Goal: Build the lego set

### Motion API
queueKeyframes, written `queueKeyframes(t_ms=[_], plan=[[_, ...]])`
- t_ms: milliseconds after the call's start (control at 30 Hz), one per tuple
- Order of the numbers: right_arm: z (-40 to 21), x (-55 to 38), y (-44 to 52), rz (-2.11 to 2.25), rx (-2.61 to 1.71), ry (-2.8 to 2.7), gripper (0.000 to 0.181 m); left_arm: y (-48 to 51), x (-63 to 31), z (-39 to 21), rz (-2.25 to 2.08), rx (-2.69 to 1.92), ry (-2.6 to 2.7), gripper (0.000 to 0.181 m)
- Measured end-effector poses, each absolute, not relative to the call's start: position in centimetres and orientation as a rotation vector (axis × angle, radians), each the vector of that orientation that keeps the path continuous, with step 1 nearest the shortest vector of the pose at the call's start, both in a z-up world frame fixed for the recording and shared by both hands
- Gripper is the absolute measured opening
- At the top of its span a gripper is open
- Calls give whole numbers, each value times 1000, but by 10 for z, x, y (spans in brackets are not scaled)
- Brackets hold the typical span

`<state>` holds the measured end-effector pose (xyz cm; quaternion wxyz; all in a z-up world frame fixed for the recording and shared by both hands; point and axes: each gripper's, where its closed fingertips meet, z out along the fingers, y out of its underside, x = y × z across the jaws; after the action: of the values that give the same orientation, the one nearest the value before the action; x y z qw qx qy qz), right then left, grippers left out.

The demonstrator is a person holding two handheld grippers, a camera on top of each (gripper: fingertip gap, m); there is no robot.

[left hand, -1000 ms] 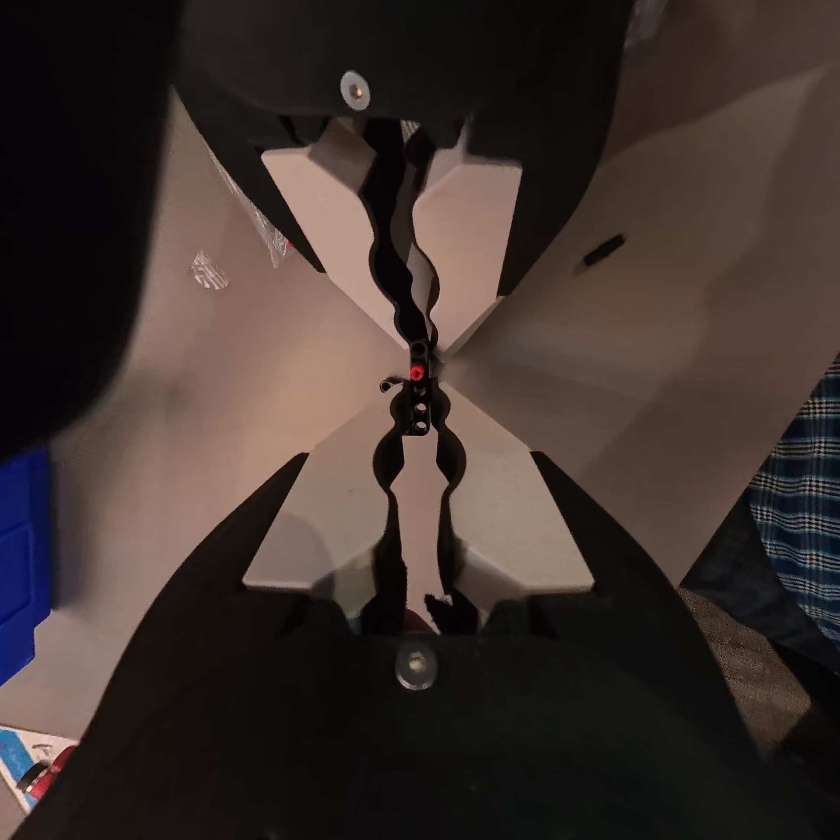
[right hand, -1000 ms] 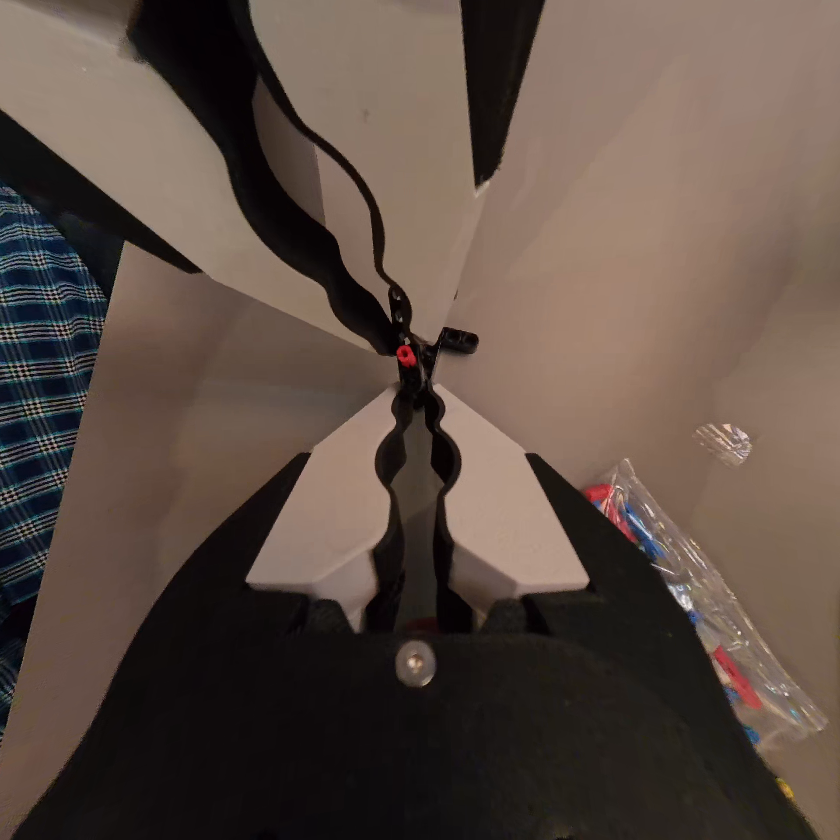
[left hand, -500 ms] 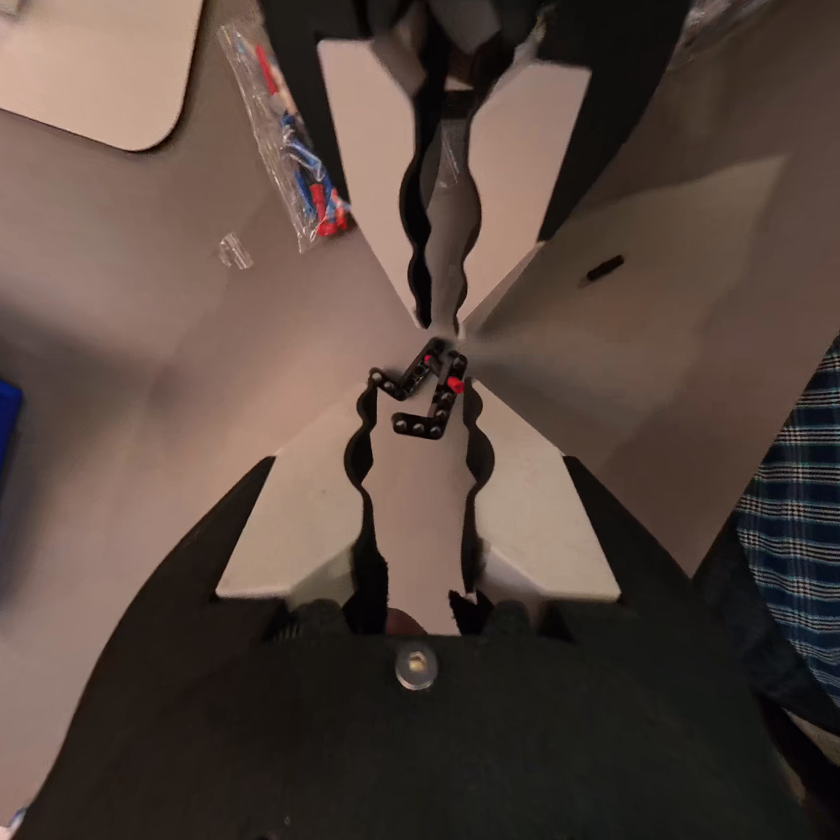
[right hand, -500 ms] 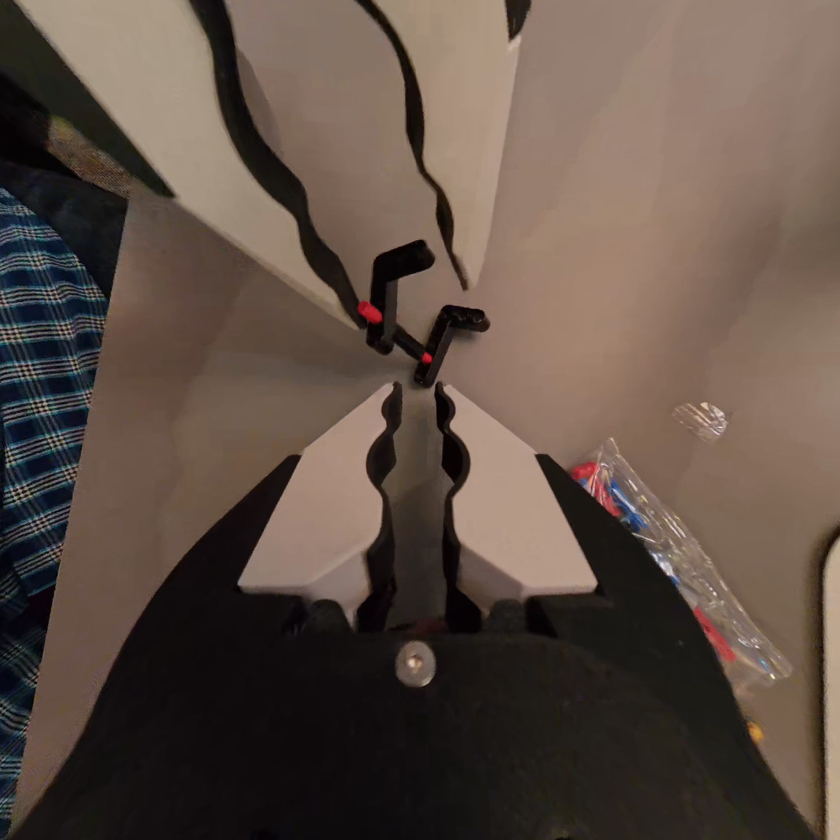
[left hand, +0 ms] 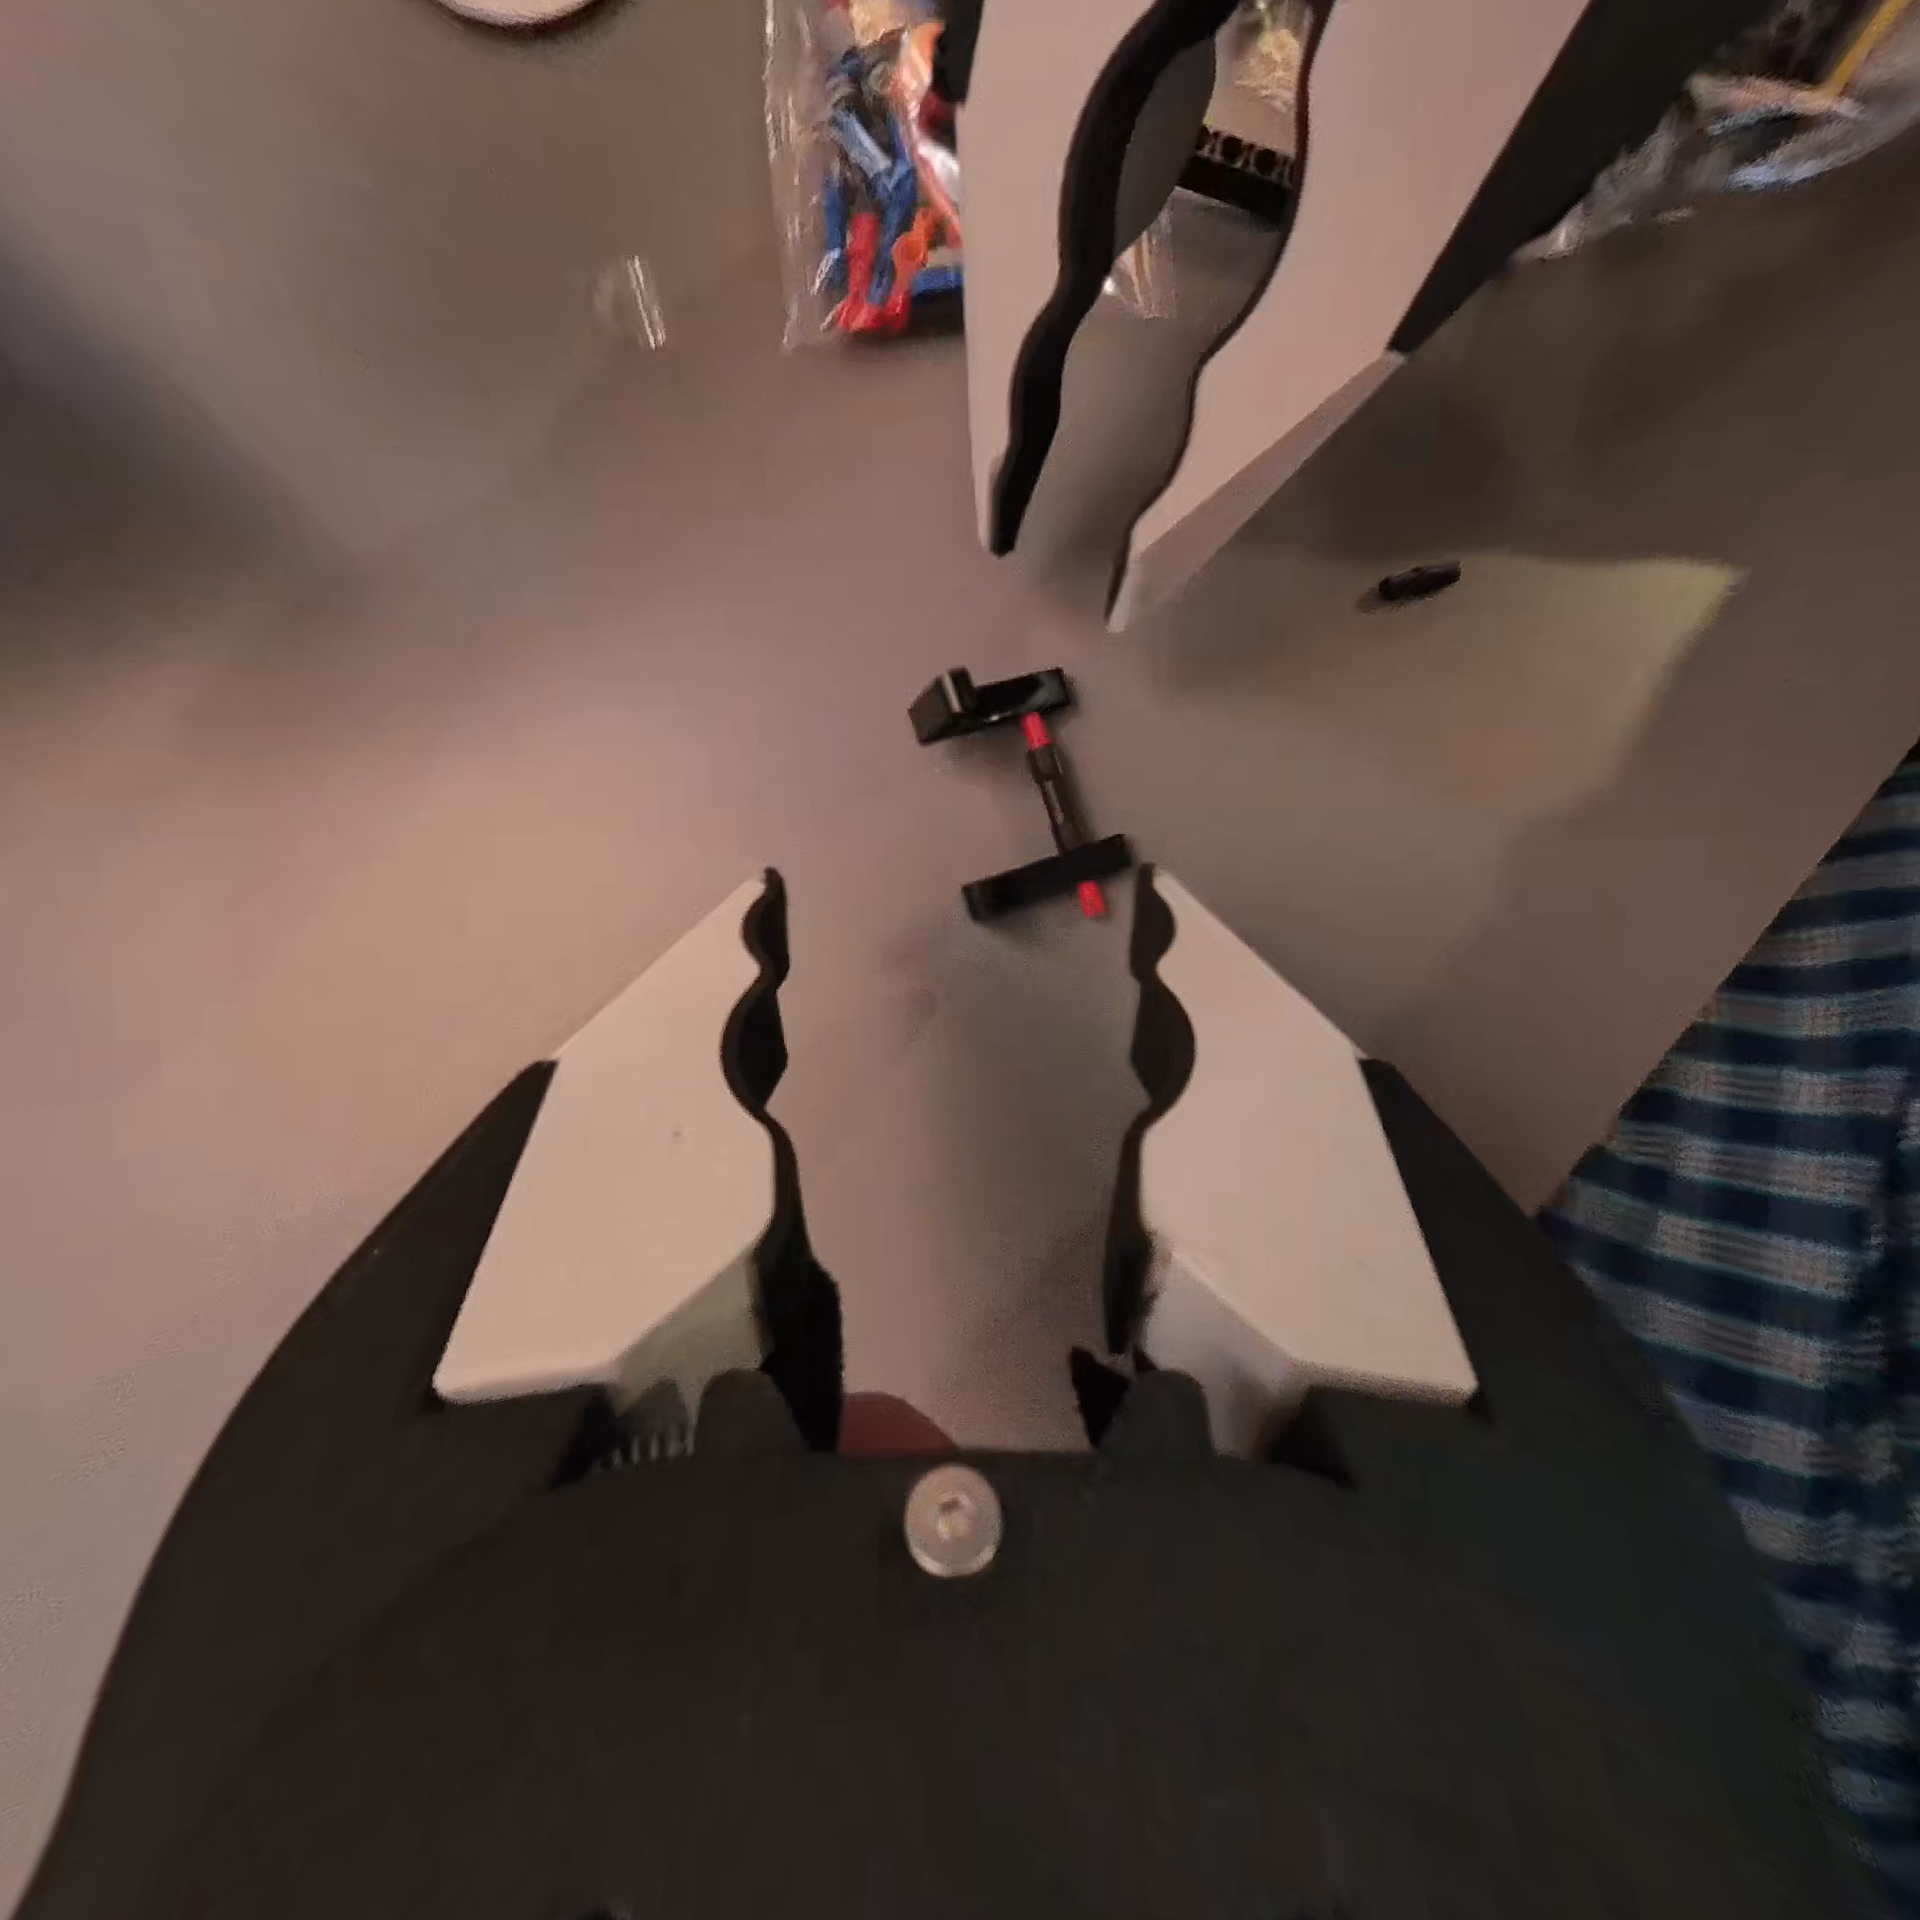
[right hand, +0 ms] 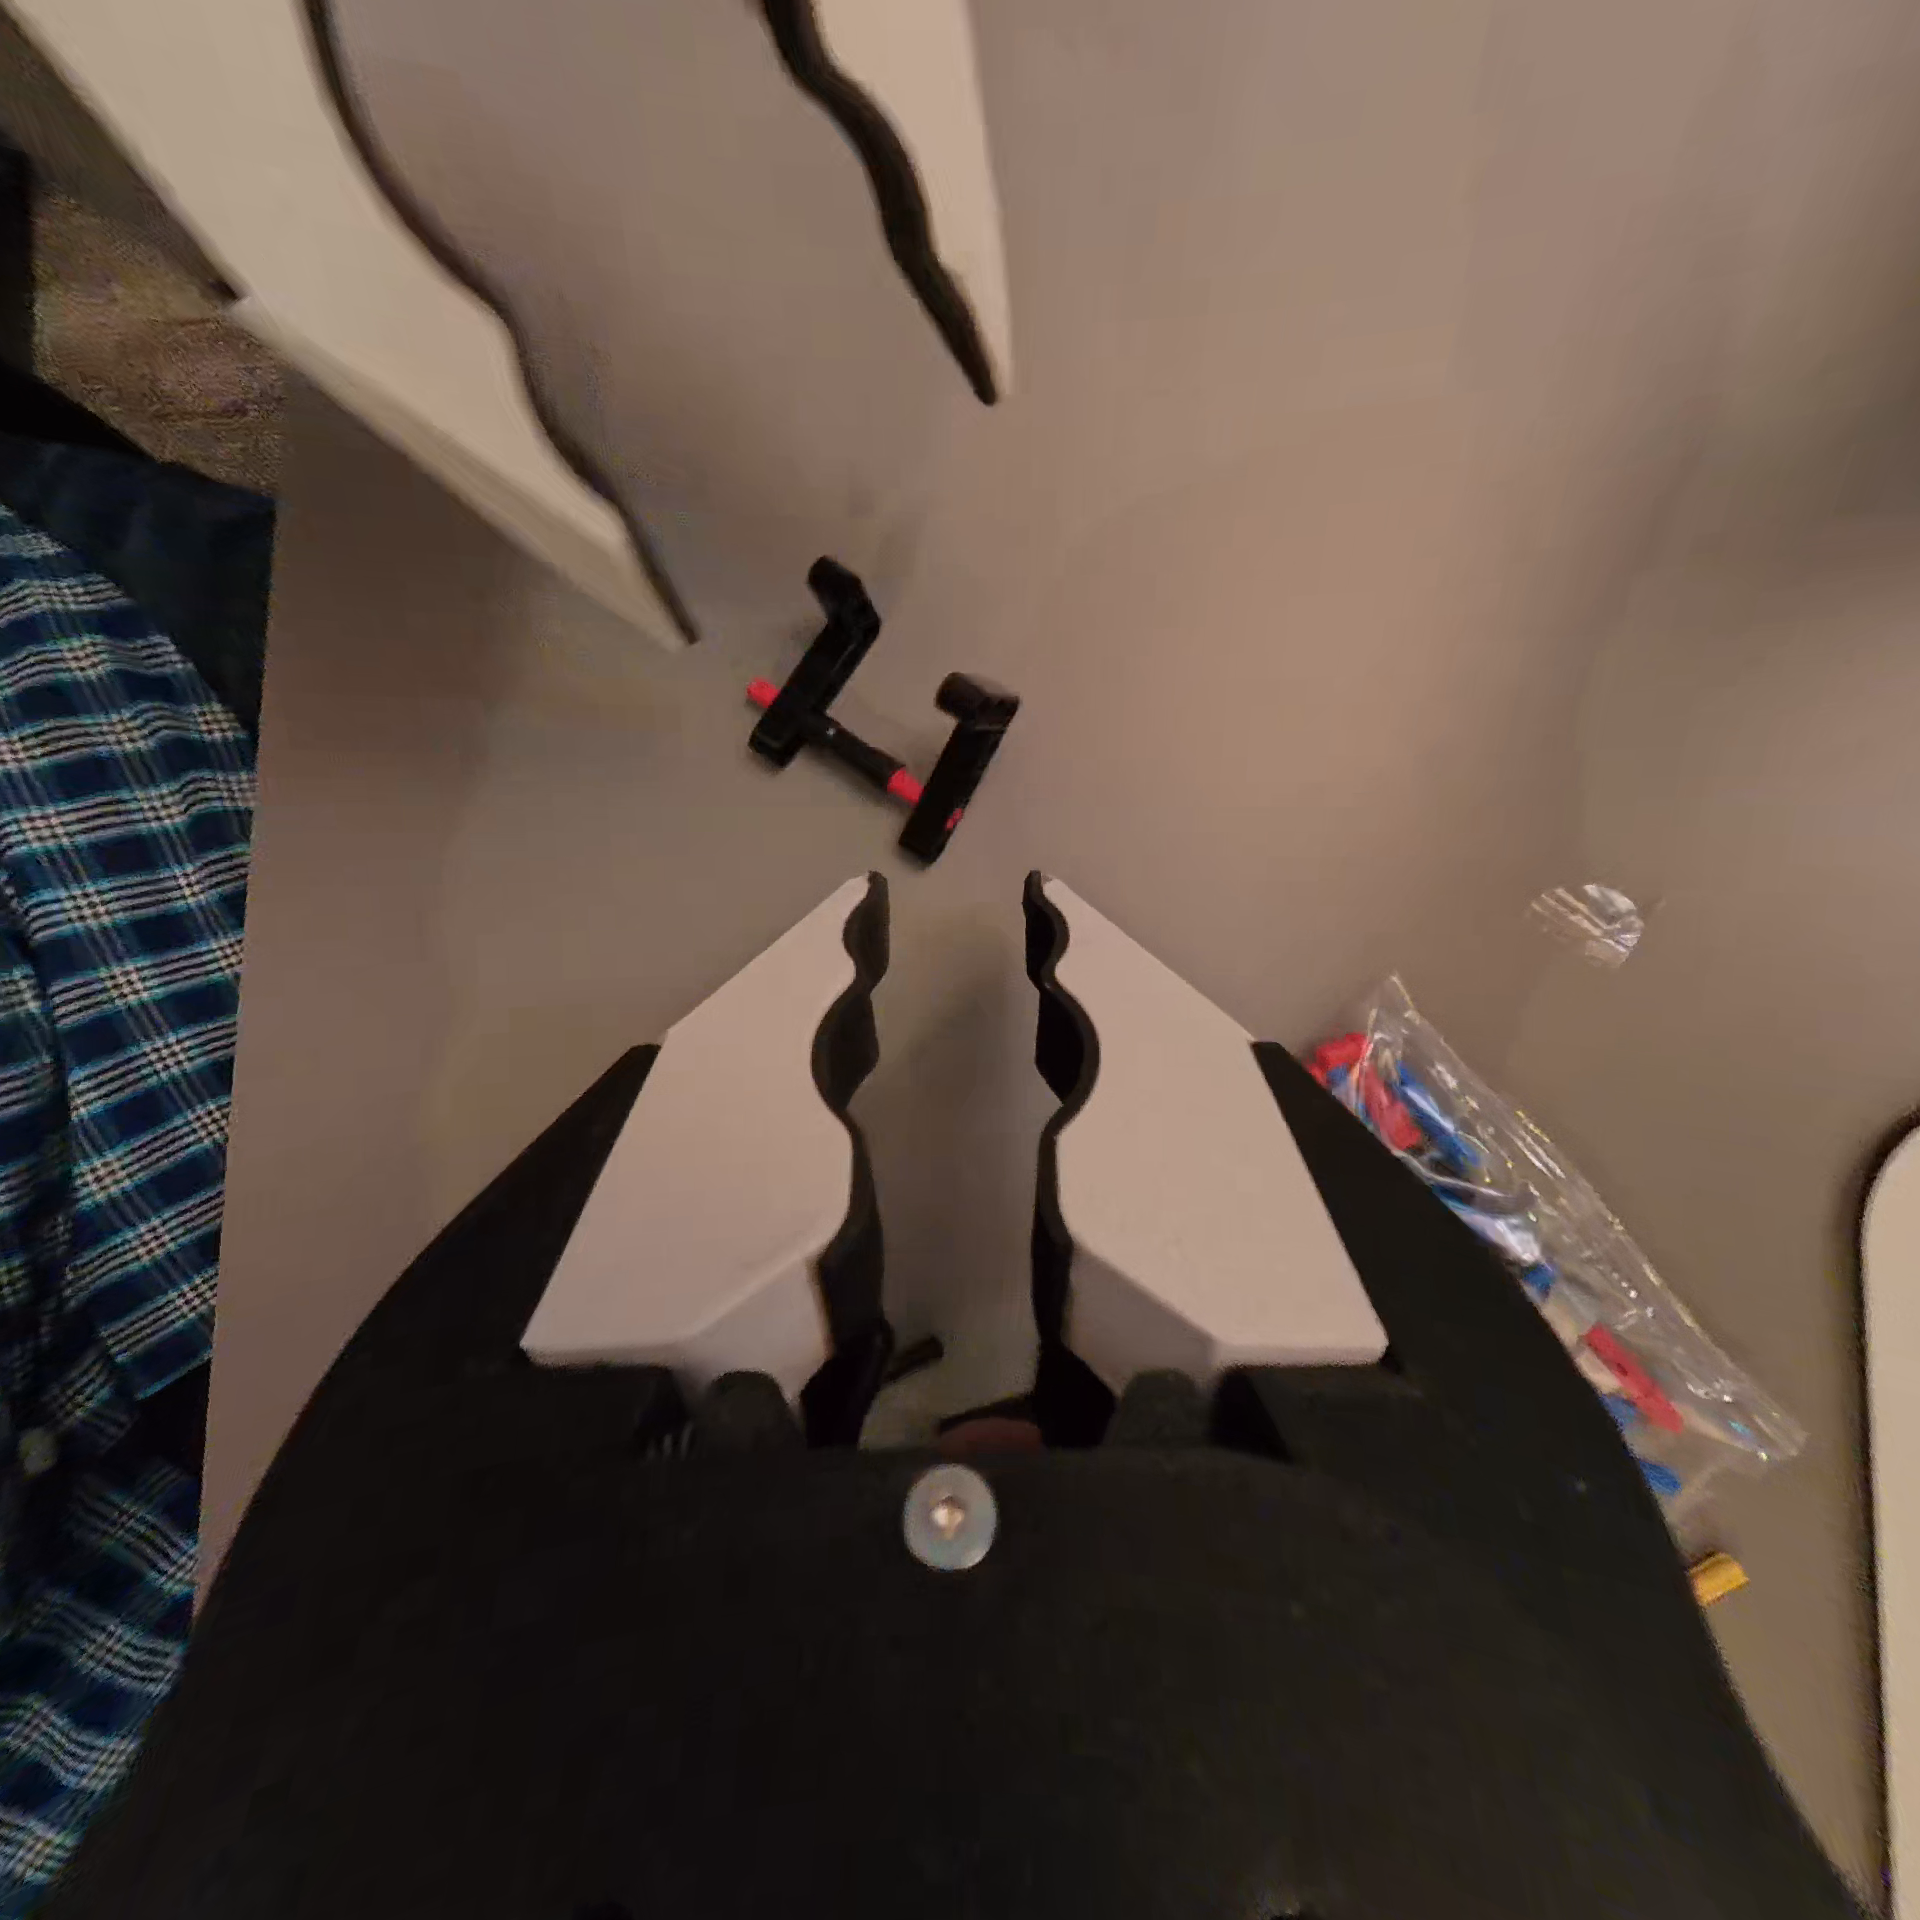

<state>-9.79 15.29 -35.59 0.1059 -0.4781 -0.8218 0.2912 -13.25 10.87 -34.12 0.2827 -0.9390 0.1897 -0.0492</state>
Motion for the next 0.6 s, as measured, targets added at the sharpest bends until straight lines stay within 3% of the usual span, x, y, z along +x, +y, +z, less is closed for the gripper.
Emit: queueKeyframes(t_ms=[133, 400, 600], plan=[[-363, -106, 151, 840, -1440, -2440, 16, 98, -131, -357, -160, -2548, 238, 80], [-376, -111, 147, 813, -1511, -2467, 4, 107, -119, -374, -170, -2552, 198, 41], [-360, -118, 141, 908, -1445, -2463, 14, 107, -121, -375, -152, -2542, 269, 38]])
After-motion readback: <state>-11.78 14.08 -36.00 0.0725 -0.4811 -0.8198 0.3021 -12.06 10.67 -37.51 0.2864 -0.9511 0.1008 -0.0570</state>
